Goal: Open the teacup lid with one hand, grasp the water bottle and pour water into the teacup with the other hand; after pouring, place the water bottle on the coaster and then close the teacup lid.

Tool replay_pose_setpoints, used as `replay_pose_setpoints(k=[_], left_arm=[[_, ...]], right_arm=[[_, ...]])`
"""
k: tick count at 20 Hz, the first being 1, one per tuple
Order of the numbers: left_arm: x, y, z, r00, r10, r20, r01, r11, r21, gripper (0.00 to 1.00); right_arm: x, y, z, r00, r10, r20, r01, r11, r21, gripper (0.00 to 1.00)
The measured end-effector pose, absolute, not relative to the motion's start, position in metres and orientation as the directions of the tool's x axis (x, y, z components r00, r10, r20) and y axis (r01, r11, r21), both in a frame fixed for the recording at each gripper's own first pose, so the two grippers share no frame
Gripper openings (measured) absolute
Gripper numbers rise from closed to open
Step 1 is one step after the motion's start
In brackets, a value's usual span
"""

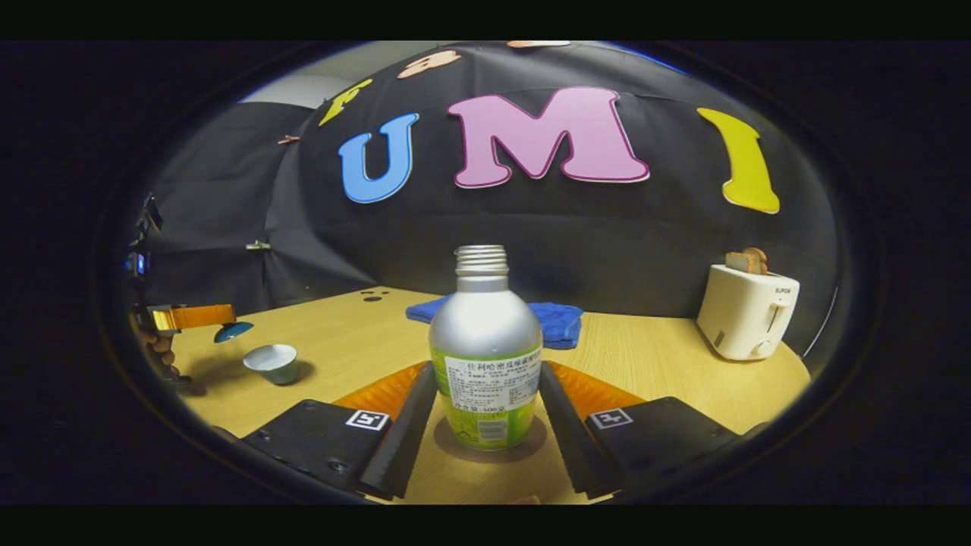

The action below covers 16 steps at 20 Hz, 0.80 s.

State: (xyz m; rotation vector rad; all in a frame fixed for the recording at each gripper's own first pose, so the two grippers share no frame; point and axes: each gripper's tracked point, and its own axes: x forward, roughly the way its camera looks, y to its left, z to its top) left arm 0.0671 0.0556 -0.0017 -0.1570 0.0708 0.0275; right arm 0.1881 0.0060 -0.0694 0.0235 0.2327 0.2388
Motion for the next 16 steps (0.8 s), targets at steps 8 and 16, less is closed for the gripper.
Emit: replay_pose_setpoints(k=[8,16], left_arm=[[0.098,0.044,-0.007,0.995,0.002,-0.102,-0.012,0.995,-0.099,0.31],[0.106,0.046,-0.048,0.980,0.006,-0.201,-0.025,0.996,-0.090,0.31]], right_arm=[[0.178,0.003,-0.080,0.930,0.238,-0.280,-0.220,0.971,0.095,0.97],[0.138,-0.025,-0.079,0.930,0.206,-0.305,-0.183,0.978,0.104,0.99]])
